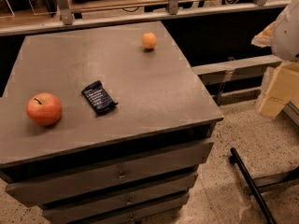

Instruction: Move orange near rxbar blueberry

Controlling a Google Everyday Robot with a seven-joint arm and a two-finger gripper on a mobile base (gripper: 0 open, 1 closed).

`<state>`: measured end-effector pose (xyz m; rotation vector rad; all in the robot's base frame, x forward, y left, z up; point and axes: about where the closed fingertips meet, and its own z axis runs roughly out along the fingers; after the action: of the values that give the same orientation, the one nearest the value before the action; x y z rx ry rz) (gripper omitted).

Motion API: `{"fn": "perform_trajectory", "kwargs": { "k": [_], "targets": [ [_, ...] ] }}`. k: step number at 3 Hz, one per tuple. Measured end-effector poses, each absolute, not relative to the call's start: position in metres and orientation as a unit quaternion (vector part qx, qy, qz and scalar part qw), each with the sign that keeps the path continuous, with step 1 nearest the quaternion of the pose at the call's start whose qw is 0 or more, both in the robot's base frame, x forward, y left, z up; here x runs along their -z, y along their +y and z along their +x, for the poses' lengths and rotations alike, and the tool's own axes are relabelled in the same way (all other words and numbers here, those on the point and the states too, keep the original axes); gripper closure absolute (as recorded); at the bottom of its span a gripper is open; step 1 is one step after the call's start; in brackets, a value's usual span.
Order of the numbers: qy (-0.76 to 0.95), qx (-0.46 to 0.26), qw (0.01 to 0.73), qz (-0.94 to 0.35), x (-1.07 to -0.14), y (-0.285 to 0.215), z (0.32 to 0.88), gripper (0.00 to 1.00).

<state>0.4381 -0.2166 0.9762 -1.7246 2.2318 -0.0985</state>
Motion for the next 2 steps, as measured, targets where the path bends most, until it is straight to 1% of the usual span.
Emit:
{"fn": "perform_trajectory", "kwargs": {
  "k": [1, 2],
  "targets": [
    [0.781, 0.035, 0.159, -0.603, -0.976, -0.217, 0.438, 0.0],
    [0.757, 0.022, 0.2, -0.622, -0.989, -0.204, 0.468, 0.0]
  ]
}}
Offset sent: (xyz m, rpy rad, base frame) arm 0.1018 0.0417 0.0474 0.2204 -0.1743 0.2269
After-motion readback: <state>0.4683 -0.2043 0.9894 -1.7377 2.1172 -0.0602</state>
